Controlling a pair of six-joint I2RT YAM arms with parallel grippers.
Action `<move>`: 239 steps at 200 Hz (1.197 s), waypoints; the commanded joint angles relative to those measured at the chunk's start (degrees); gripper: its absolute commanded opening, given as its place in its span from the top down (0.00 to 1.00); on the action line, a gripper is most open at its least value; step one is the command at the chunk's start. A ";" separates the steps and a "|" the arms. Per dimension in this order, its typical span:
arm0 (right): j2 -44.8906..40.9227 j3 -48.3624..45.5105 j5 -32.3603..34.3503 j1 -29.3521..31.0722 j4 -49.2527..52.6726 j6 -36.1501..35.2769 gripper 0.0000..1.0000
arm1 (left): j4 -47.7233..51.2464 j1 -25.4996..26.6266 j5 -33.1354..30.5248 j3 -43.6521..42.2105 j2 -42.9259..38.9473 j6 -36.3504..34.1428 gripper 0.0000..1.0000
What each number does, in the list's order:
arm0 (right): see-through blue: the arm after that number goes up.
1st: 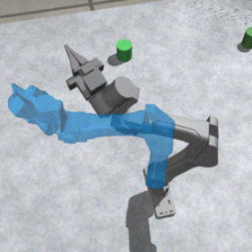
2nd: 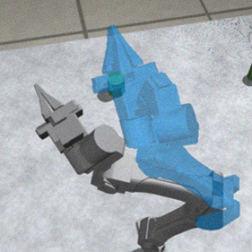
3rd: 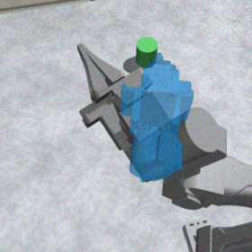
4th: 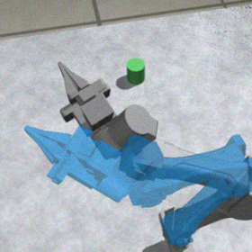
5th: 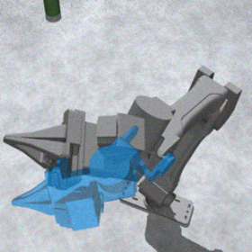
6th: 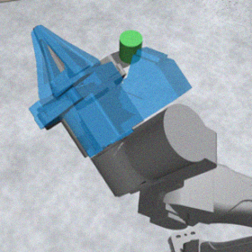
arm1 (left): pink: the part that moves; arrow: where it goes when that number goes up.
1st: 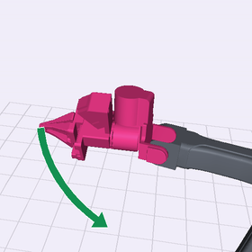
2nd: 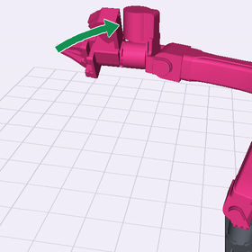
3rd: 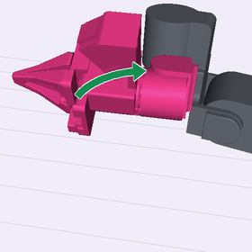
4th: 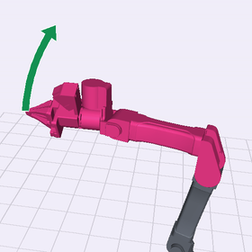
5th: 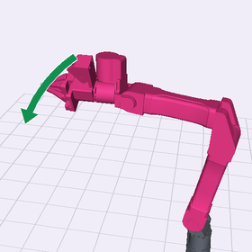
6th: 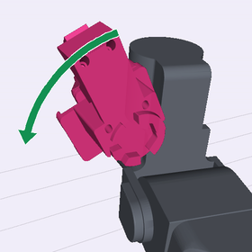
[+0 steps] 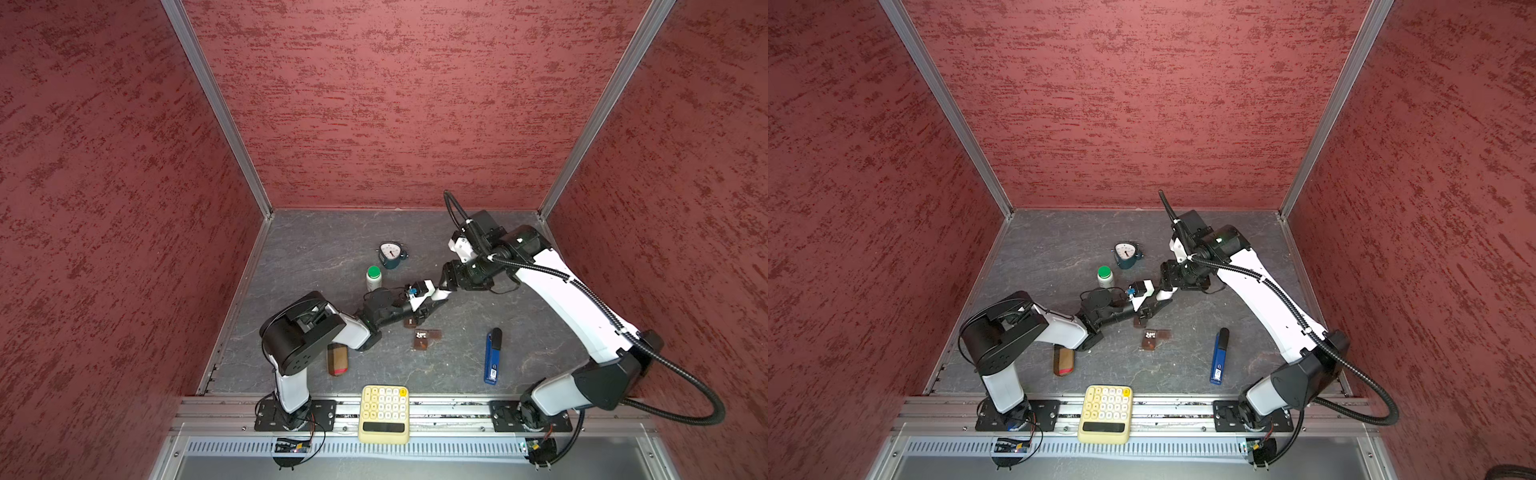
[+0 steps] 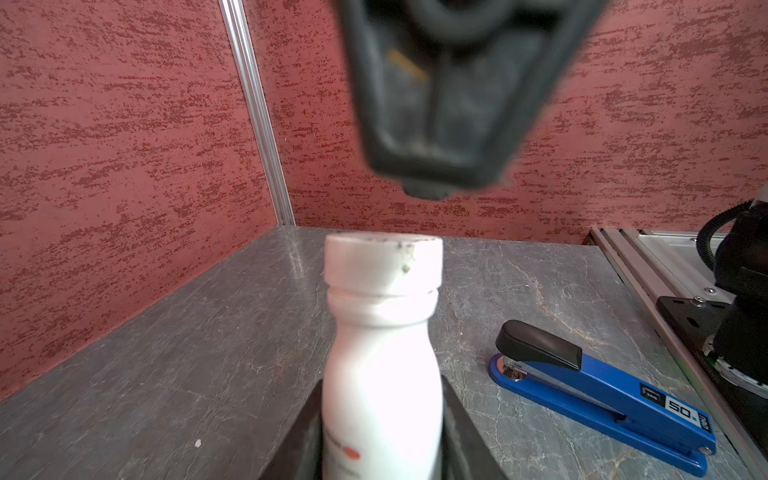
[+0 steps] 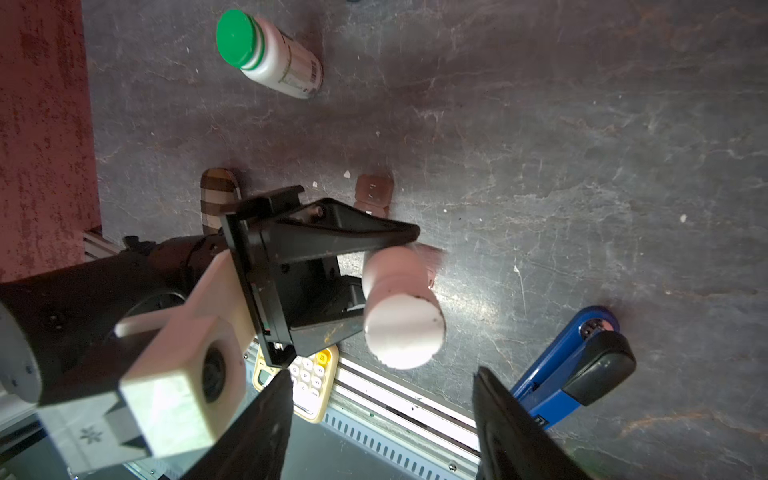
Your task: Sort the pills into containers
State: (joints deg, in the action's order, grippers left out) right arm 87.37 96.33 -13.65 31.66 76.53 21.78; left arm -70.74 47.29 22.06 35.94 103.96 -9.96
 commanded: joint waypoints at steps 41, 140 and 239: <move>4.38 2.99 -2.30 -0.18 -1.73 -1.96 0.31 | -1.33 -0.12 0.72 -0.53 -1.82 0.78 1.00; 1.11 -1.20 -4.55 1.80 -0.21 -1.67 0.42 | -1.42 -0.69 0.96 -0.59 -1.65 0.97 1.00; 3.46 5.40 4.27 -0.41 2.33 -0.48 0.30 | -1.81 -0.91 1.07 -1.17 -2.40 1.29 1.00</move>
State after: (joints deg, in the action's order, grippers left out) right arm 89.19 97.67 -13.45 32.56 77.97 21.61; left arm -71.09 46.50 22.33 35.44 103.15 -9.43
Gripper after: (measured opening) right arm 0.691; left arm 0.375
